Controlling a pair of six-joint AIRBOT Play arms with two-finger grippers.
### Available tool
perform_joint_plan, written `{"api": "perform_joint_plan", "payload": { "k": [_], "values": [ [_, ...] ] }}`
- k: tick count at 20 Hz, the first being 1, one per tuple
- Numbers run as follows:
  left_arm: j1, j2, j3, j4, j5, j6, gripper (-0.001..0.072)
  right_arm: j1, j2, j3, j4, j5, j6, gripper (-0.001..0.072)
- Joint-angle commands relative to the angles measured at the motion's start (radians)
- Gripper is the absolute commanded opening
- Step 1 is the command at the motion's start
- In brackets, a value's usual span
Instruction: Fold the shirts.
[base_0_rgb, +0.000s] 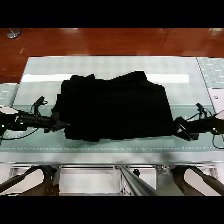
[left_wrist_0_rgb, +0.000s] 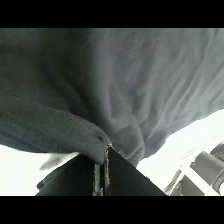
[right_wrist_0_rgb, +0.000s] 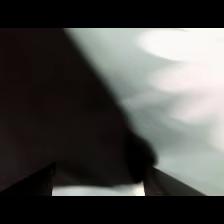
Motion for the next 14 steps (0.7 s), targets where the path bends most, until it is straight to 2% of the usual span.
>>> {"api": "perform_joint_plan", "payload": {
  "k": [1,2,4,5,7,10,14],
  "values": [
    [-0.001,0.001,0.001,-0.020,0.018,0.009,0.0019,0.001,-0.117,0.035,0.202,-0.068,-0.090,0.0602],
    [-0.001,0.001,0.001,-0.029,0.028,0.009,0.0019,0.014,-0.134,0.058,0.236,-0.068,-0.113,0.0524],
    [-0.001,0.003,0.016,-0.103,0.043,0.050,0.0019,0.080,-0.150,0.109,0.240,-0.066,-0.160,0.0057],
    [-0.001,0.004,0.039,-0.140,0.038,0.057,0.0019,0.124,-0.150,0.143,0.230,-0.066,-0.172,0.0026],
    [-0.001,0.031,0.134,-0.201,0.017,0.057,0.0019,0.183,-0.150,0.266,0.217,-0.031,-0.156,0.0026],
    [0.000,0.140,0.400,-0.289,0.022,0.056,0.0018,0.212,-0.122,0.581,0.218,0.051,-0.114,0.0025],
    [0.001,0.255,0.843,-0.241,0.109,0.018,0.0018,0.220,-0.031,1.070,0.202,0.058,-0.061,0.0025]
  ]
}}
